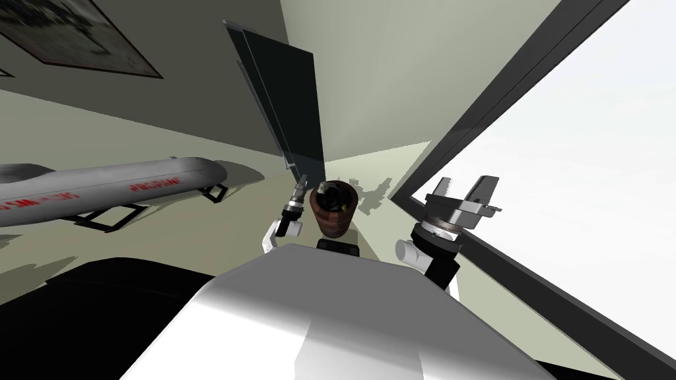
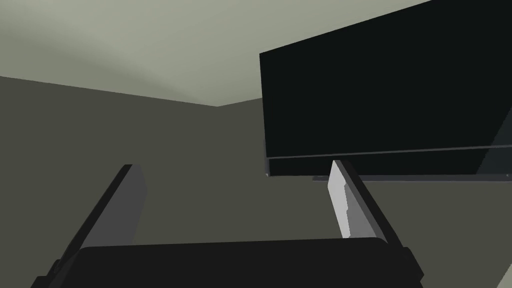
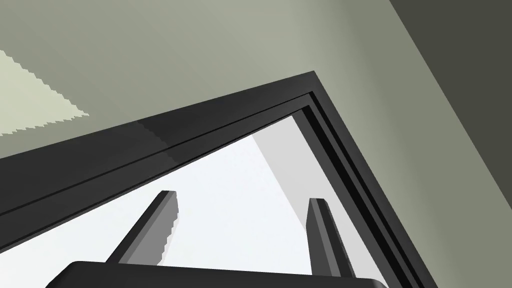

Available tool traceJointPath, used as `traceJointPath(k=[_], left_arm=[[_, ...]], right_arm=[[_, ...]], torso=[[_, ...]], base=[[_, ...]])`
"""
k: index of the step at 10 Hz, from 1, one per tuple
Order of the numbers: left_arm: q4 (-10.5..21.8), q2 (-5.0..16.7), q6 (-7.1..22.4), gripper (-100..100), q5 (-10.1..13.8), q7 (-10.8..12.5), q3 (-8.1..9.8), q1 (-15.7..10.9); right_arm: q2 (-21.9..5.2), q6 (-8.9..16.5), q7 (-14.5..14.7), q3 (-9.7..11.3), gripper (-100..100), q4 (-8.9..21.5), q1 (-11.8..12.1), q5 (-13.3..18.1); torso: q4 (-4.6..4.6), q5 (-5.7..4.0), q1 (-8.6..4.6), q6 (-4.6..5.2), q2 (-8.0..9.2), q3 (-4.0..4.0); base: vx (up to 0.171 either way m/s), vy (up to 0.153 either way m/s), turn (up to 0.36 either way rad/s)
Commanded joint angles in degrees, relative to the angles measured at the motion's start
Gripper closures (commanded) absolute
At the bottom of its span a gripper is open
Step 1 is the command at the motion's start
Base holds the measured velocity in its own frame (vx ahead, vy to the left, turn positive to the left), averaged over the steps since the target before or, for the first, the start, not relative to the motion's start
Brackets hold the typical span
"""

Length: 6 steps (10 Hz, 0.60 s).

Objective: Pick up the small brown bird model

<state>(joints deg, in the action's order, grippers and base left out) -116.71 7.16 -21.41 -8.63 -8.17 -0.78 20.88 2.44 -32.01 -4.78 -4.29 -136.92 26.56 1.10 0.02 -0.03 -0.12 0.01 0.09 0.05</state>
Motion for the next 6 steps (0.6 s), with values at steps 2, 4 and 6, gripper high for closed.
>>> traceJointPath(k=[2, 4, 6], left_arm=[[4.21, 0.59, 2.11, -100, -0.27, -1.01, 0.38, -2.79], [6.82, 0.82, 3.84, -100, -0.52, -1.67, 0.45, -4.55], [9.42, 1.00, 5.66, -100, -0.74, -2.31, 0.52, -6.38]], right_arm=[[0.00, 0.00, 0.00, 0.00, 0, 0.00, 0.00, 0.00], [0.00, 0.00, 0.00, 0.00, 0, 0.00, 0.00, 0.00], [0.00, 0.00, 0.00, 0.00, 0, 0.00, 0.00, 0.00]], torso=[[-0.01, 0.00, 0.03, -0.01, -0.02, -0.01], [0.01, 0.00, -0.02, 0.00, 0.03, 0.02], [0.00, 0.00, 0.02, -0.01, 0.01, 0.00]], base=[[-0.024, -0.023, 0.005], [-0.039, -0.035, 0.009], [-0.026, -0.023, 0.001]])
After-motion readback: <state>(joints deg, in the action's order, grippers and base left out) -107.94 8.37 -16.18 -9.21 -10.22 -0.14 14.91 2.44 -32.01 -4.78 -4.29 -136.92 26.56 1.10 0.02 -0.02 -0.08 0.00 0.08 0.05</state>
